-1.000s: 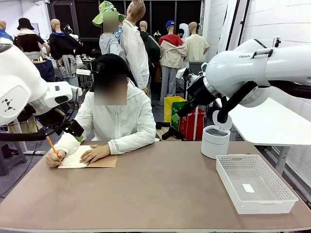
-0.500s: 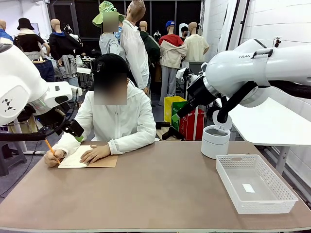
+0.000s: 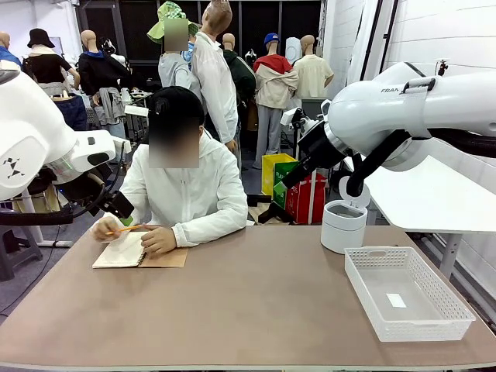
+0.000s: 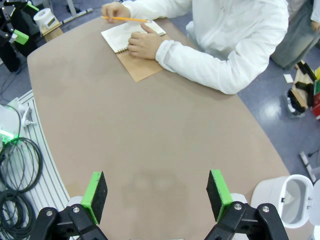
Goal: Sort the paper based on its condition.
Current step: If a person hands you a paper, place it in the Organizing basket , and if it's crumpled, put it in the Trash can.
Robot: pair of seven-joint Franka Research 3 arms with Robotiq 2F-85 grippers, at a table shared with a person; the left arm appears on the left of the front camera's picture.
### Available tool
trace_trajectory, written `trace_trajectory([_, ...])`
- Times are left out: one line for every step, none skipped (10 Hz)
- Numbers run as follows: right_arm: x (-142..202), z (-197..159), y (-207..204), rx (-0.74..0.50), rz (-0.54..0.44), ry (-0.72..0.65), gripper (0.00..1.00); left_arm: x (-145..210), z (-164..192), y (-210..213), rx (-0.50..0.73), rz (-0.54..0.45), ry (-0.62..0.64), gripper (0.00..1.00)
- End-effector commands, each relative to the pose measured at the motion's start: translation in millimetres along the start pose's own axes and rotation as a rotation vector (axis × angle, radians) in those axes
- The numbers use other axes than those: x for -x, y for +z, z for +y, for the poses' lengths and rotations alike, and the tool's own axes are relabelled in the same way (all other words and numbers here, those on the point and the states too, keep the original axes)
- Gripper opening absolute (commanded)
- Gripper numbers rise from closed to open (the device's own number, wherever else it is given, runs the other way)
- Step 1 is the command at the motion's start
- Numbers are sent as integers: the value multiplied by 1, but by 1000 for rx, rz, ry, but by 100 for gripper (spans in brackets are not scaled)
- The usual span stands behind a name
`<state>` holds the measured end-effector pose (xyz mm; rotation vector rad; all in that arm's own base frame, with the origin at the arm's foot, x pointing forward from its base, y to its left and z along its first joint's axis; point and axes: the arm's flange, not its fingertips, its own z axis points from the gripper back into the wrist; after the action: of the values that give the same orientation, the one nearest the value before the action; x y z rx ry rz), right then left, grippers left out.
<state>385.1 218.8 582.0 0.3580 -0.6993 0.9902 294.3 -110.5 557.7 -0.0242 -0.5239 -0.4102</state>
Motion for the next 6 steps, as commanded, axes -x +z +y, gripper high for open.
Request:
trace_trajectory([0, 0, 1, 0, -2, -2, 100, 0, 0, 0, 2, -1, 0, 100])
trace_trajectory([0, 0, 1, 0, -2, -2, 100, 0, 0, 0, 2, -1, 0, 100])
trace_trajectory([0, 0, 1, 0, -2, -2, 100, 0, 0, 0, 2, -1, 0, 100])
trace_trajectory([0, 0, 1, 0, -2, -2, 100, 0, 0, 0, 2, -1, 0, 100])
trace_trajectory([0, 0, 1, 0, -2, -2, 100, 0, 0, 0, 2, -1, 0, 100])
trace_trajectory([0, 0, 1, 0, -2, -2, 100, 0, 0, 0, 2, -1, 0, 100])
